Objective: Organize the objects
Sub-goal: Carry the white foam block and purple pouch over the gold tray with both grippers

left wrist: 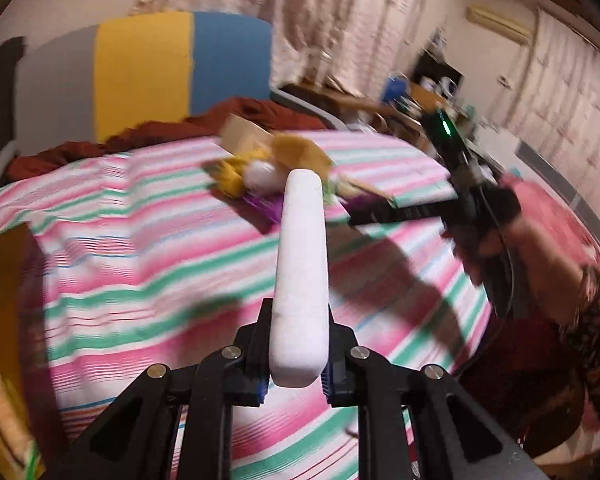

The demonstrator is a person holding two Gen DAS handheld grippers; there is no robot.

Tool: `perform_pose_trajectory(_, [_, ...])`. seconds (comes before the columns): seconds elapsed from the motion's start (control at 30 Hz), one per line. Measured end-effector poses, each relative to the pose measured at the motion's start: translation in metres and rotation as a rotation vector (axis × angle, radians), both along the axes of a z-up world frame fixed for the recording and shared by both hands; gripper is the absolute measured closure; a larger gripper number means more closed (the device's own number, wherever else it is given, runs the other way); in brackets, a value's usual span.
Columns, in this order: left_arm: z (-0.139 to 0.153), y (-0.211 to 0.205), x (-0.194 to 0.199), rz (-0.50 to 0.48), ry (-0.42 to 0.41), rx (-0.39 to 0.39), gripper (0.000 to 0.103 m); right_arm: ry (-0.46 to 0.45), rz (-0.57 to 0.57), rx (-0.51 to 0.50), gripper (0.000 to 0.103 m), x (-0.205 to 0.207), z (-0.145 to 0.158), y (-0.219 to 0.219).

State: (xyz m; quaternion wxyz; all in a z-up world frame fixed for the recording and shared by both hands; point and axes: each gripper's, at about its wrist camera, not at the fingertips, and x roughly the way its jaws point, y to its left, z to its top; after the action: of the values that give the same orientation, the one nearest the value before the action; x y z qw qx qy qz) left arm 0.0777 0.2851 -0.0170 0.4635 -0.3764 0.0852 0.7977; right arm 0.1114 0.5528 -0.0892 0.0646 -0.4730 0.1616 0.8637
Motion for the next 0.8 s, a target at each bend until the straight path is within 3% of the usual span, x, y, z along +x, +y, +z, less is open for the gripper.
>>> perform_pose_trajectory(0.17, [0.012,-0.044,-0.018,0.155,-0.034,0.020,0.085,-0.006,0.066,0.018,0.051,-0.004,-0.003,-0.017])
perform_pose_trajectory(0.43, [-0.001,-0.131,-0.053,0.398,-0.107,0.037,0.085,0.026,0.181,0.046,0.051,-0.007,0.003,-0.044])
perform_pose_trajectory(0.67, [-0.005,-0.197,-0.081,0.555,-0.124,0.078,0.085,0.085,0.296,0.017,0.051,-0.007,0.008,-0.073])
perform_pose_trajectory(0.8, [-0.001,-0.231,-0.100,0.640,-0.112,0.085,0.085,0.130,0.344,-0.061,0.051,-0.008,0.015,-0.096])
